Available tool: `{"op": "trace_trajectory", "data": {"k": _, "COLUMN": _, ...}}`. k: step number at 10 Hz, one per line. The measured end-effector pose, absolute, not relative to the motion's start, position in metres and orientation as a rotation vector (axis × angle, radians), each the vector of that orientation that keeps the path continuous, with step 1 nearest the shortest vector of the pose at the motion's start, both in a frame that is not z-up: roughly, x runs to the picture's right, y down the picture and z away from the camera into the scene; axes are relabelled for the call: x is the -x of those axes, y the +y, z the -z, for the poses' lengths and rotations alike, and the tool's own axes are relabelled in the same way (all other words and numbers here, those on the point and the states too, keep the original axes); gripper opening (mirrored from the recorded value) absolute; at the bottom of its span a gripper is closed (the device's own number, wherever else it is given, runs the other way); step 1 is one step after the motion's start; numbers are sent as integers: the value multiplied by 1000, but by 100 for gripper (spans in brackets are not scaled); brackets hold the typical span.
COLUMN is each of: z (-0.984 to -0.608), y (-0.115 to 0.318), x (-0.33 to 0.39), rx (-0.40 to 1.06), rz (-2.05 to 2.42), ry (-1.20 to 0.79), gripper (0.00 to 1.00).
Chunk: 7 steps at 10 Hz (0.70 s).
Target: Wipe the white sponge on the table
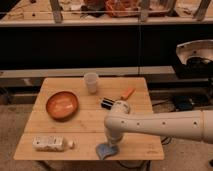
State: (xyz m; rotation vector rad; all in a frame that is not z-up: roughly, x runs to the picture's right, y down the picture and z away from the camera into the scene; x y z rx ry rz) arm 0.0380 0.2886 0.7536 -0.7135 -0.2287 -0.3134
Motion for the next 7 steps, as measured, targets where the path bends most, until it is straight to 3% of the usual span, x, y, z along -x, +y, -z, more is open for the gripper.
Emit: {"op": "trace_trajectory", "data": {"k": 7, "z": -786, "y": 241, "x": -86, "rx": 683, "rz": 148, "ry": -145, "gripper": 3}}
